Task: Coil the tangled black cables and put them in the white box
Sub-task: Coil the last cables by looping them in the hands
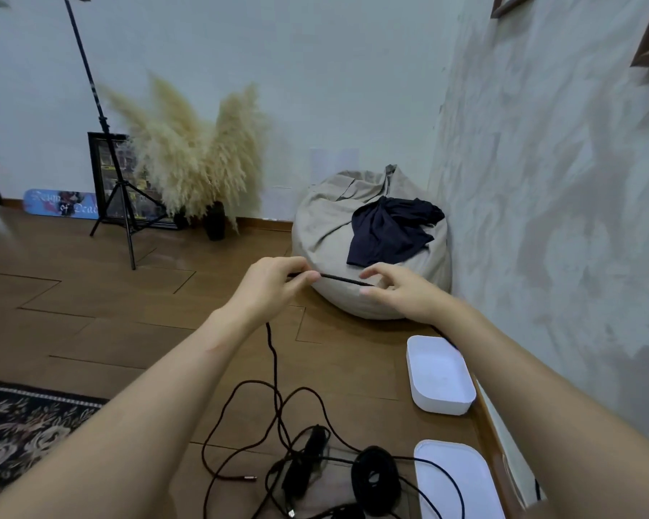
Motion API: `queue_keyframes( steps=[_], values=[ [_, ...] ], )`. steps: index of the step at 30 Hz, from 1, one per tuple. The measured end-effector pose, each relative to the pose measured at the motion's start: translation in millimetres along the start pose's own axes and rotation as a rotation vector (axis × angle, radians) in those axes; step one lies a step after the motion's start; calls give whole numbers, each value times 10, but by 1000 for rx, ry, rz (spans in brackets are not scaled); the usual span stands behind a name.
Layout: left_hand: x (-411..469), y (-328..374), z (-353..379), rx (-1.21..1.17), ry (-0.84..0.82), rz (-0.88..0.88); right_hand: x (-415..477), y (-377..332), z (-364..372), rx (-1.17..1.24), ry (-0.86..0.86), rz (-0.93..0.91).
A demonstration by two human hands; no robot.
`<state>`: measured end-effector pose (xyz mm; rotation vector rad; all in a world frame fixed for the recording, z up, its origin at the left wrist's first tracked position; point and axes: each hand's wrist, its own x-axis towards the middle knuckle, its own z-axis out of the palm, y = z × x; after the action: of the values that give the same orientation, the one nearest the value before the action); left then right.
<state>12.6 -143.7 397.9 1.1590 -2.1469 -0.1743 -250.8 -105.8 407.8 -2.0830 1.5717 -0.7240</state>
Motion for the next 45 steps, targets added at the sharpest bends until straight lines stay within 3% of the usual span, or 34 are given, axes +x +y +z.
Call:
queue_keyframes(
  steps=[2, 4, 8, 12, 16, 20, 24, 28, 30, 32, 34, 38, 41, 43, 45],
  values=[
    [38, 129, -2, 5, 27, 78, 52, -80, 81, -1, 15, -78],
    [38, 91, -13, -10, 11, 55, 128, -85, 37, -39, 159, -144],
    [-181, -439, -162, 8, -76, -250, 19, 226, -302, -101, 439, -35],
    [-209, -662, -342, 34, -92, -314, -150, 622, -277, -94, 95, 143],
    [-39, -314, -225, -6, -203, -211, -60, 231, -100, 172, -161, 170],
    [-24, -173, 15, 91, -190, -181, -24, -241, 153, 165, -406, 100],
    [-59, -107, 71, 0, -246, -185, 27, -240, 208, 82, -176, -46],
    [-161, -213, 14, -106, -328, -237, 6, 119, 20, -250, 82, 74],
    [-193, -208, 34, -87, -294, -222, -35, 154, 17, -289, 11, 107],
    [-184, -99, 84, -98, -251, -169, -66, 11, 125, -125, -167, 115],
    [-154, 51, 138, -121, -246, -102, -72, -155, 259, -3, -235, 20],
    [-134, 107, 146, -211, -280, -151, -3, -158, 168, -124, 11, -77],
    [-209, -183, 57, -134, -288, -276, -10, 157, -73, -215, 236, 93],
    [-258, -357, 10, -80, -249, -313, -75, 358, -192, -246, 194, 193],
    [-242, -342, 13, -98, -219, -289, -133, 382, -156, -156, -1, 187]
  ],
)
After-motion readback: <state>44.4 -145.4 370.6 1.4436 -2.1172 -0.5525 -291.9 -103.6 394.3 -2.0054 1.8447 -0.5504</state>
